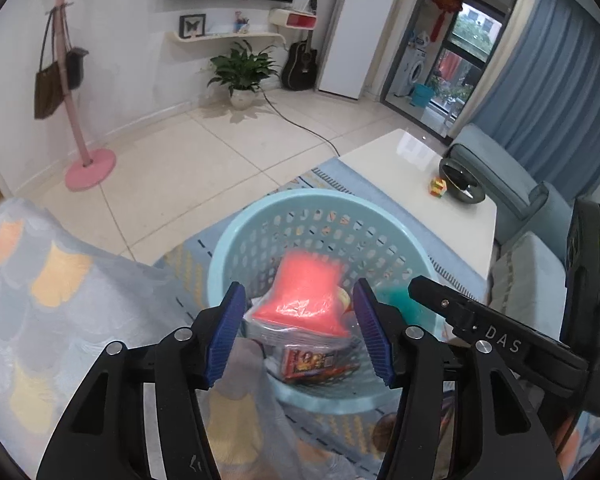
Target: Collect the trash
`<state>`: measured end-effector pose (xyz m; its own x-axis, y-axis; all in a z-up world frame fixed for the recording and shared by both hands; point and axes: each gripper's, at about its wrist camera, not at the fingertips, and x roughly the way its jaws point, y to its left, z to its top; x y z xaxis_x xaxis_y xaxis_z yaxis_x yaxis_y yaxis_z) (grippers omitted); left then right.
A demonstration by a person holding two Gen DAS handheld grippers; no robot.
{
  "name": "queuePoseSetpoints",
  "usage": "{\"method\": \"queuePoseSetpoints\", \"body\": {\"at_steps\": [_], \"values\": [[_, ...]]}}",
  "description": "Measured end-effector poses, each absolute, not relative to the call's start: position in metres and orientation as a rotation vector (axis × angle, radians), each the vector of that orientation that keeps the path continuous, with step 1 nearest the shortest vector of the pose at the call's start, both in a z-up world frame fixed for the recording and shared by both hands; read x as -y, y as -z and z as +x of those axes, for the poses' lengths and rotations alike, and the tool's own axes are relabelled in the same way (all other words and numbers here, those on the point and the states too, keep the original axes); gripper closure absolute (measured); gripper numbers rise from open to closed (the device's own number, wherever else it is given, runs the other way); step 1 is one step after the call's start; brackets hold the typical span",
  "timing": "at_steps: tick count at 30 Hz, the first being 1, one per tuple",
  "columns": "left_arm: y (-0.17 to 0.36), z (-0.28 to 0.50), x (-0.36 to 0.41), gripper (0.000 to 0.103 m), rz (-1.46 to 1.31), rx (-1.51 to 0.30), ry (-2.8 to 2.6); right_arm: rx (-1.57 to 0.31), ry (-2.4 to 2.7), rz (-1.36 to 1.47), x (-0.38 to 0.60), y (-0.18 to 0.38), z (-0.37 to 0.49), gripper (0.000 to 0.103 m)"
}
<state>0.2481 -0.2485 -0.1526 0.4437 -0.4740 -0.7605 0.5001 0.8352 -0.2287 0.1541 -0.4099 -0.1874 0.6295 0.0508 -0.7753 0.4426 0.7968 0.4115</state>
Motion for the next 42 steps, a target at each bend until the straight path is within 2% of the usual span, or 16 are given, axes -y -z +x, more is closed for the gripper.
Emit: {"method": "queuePoseSetpoints", "body": {"at_steps": [2, 7, 11, 27, 33, 42], "values": [[0.152, 0.248, 0.245, 0.041, 0.025, -0.930, 0.602, -0.866, 0.253, 0.619, 0.412, 0.187, 0.153, 0.051], [0.138, 0.240, 0.234, 0.041, 0.015, -0.902, 0.606, -0.851, 0.237, 0.636, 0.412, 0.180, 0.142, 0.050], [0.121, 0.226, 0.218, 0.036, 0.010, -0.867, 0.602, -0.826, 0.207, 0.620, 0.400, 0.160, 0.130, 0.050], [0.056, 0.143, 0.135, 0.030, -0.040, -0.710, 0.482, -0.695, 0.054, 0.474, 0.299, 0.074, 0.069, 0.039], [0.059, 0.117, 0.113, 0.030, 0.006, -0.626, 0.300, -0.658, 0.103, 0.366, 0.270, 0.069, 0.047, 0.031], [0.103, 0.080, 0.088, 0.030, 0.060, -0.528, 0.094, -0.533, 0.250, 0.225, 0.251, 0.074, 0.011, 0.024]]}}
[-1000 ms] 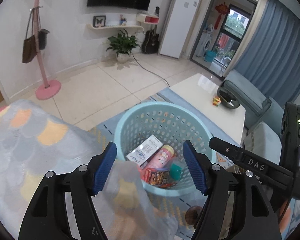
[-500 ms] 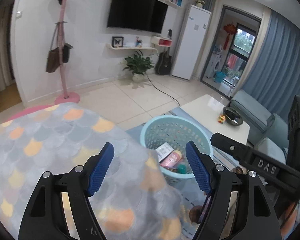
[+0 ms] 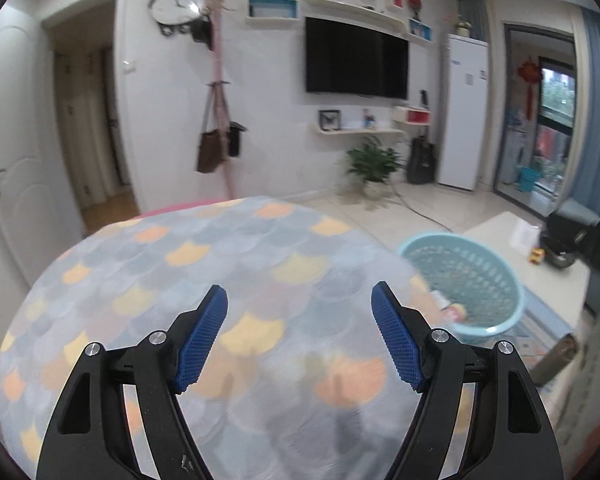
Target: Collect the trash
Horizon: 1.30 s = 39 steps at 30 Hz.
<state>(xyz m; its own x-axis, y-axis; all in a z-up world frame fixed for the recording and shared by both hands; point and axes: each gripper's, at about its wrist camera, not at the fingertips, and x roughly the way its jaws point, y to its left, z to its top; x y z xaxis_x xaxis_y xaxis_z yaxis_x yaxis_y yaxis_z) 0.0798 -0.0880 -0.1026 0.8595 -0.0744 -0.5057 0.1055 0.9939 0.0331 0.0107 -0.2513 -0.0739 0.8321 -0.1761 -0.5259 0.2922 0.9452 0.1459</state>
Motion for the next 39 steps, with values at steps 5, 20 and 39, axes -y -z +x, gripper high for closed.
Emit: {"method": "queuePoseSetpoints", "body": {"at_steps": [5, 20, 39], "values": [[0.109, 0.069, 0.078, 0.024, 0.037, -0.477, 0.064, -0.467, 0.288, 0.167, 0.240, 0.083, -0.006, 0.023], [0.113, 0.065, 0.072, 0.018, 0.002, -0.466, 0.082, -0.457, 0.279, 0.122, 0.228, 0.089, -0.014, 0.023], [0.110, 0.058, 0.072, 0.013, 0.013, -0.437, 0.082, -0.477, 0.270, 0.129, 0.229, 0.095, -0.019, 0.023]]}}
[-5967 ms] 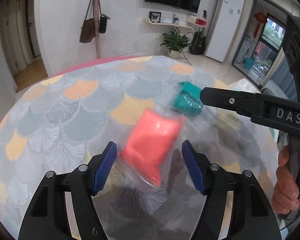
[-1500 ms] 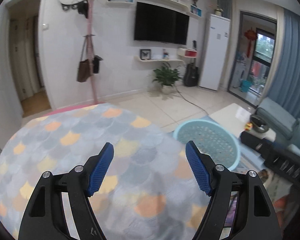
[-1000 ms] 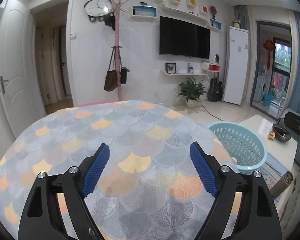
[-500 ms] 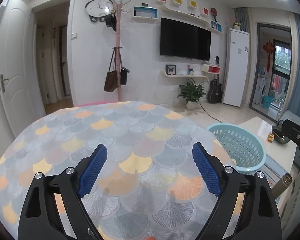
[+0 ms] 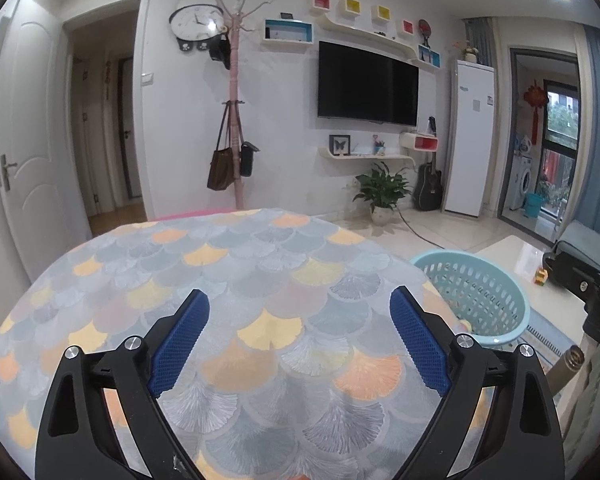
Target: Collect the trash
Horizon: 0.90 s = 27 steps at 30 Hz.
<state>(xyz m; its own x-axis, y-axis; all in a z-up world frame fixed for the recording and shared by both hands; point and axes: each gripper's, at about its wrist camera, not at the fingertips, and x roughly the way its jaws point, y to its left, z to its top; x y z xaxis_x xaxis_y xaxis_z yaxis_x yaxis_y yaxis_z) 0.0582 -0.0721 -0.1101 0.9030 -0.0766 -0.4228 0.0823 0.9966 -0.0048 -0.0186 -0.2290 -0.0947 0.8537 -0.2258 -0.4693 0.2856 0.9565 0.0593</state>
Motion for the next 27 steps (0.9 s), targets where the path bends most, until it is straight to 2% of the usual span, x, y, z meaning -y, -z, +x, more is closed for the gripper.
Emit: {"method": "queuePoseSetpoints", "body": {"at_steps": [27], "values": [[0.1091, 0.0568, 0.0734, 0.013, 0.017, -0.436, 0.090, -0.497, 0.258, 0.122, 0.2262, 0.1012, -0.0124, 0.022]]}}
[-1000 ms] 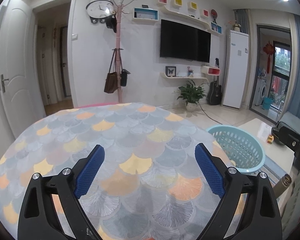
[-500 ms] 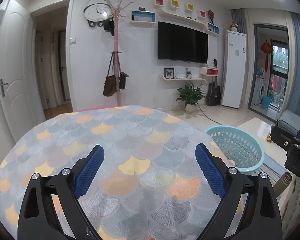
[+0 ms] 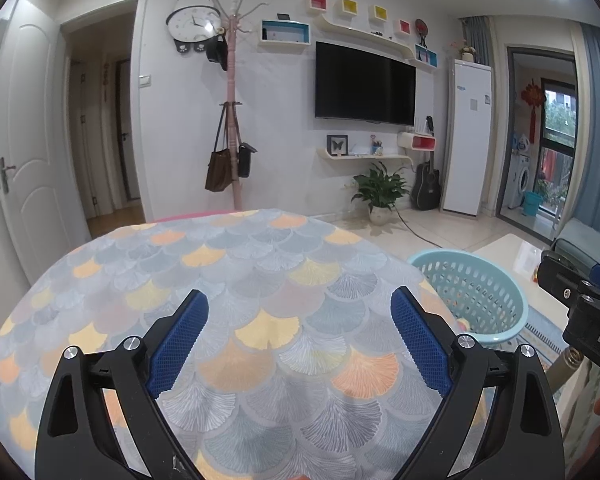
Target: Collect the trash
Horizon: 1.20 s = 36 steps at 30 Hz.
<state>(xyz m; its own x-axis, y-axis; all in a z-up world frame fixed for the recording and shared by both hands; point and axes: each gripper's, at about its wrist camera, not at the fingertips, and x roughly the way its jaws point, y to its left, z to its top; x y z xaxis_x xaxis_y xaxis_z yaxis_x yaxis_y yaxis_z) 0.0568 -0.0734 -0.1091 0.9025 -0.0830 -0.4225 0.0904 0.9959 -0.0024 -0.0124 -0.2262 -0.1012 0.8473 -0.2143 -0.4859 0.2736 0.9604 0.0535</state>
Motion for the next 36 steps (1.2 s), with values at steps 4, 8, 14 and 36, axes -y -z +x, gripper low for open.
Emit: {"method": "queuePoseSetpoints", "body": {"at_steps": [4, 8, 14, 36], "values": [[0.1089, 0.0570, 0.0740, 0.013, 0.017, -0.440, 0.091, -0.498, 0.257, 0.123, 0.2263, 0.1016, -0.0123, 0.022], [0.1084, 0.0570, 0.0741, 0.013, 0.019, -0.440, 0.091, -0.499, 0.257, 0.125, 0.2259, 0.1026, -0.0123, 0.022], [0.1084, 0.0596, 0.0729, 0.013, 0.009, -0.448, 0.088, -0.499, 0.255, 0.126, 0.2241, 0.1041, -0.0118, 0.022], [0.1088, 0.0581, 0.0728, 0.013, 0.003, -0.451, 0.088, -0.514, 0.247, 0.127, 0.2194, 0.1096, -0.0070, 0.022]]}}
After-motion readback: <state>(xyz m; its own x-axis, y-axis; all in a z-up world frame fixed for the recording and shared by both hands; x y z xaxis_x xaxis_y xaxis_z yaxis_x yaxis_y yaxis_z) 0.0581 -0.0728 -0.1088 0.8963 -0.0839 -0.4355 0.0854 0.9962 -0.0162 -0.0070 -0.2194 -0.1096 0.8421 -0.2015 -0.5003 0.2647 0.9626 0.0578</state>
